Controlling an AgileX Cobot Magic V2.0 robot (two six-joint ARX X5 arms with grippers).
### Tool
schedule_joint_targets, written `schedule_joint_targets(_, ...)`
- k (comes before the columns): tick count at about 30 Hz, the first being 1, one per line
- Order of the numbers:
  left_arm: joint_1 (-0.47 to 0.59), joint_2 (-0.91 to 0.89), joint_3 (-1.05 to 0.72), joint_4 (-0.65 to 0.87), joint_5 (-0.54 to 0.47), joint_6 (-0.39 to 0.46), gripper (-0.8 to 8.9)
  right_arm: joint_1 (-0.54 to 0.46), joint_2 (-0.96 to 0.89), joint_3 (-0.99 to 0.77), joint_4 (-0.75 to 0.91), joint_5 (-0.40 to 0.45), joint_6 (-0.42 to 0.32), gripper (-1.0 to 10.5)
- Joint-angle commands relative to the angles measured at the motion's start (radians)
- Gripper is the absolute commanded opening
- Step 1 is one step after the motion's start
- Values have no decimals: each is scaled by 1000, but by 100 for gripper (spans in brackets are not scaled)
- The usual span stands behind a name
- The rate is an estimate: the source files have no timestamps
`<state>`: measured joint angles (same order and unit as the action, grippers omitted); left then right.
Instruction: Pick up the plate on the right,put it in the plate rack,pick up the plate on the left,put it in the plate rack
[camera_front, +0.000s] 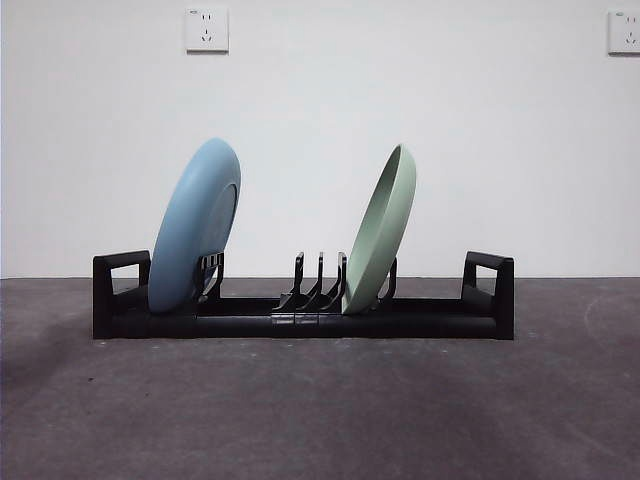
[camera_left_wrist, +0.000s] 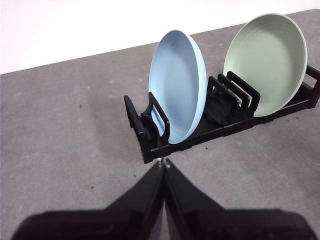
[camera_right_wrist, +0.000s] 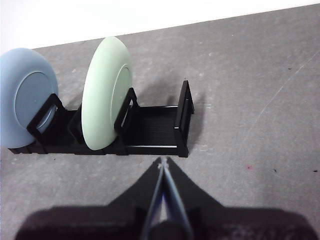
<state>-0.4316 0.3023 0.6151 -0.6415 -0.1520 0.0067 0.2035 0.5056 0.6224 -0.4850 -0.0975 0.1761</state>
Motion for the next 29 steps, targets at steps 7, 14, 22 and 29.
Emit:
schedule_joint_targets(7,80,-33,-9,1,4,28,-4,2,-2,-7,5,0,10,1)
schedule_joint_targets(14,242,-123,-114,145,32,28,-4,2,-2,-7,5,0,10,1)
schedule_joint_targets(22,357,-269,-336,315,134,30,-4,2,-2,-7,5,0,9,1)
schedule_joint_targets(29,382,-300,-446,335,154,23,-4,2,-2,-7,5,0,9,1)
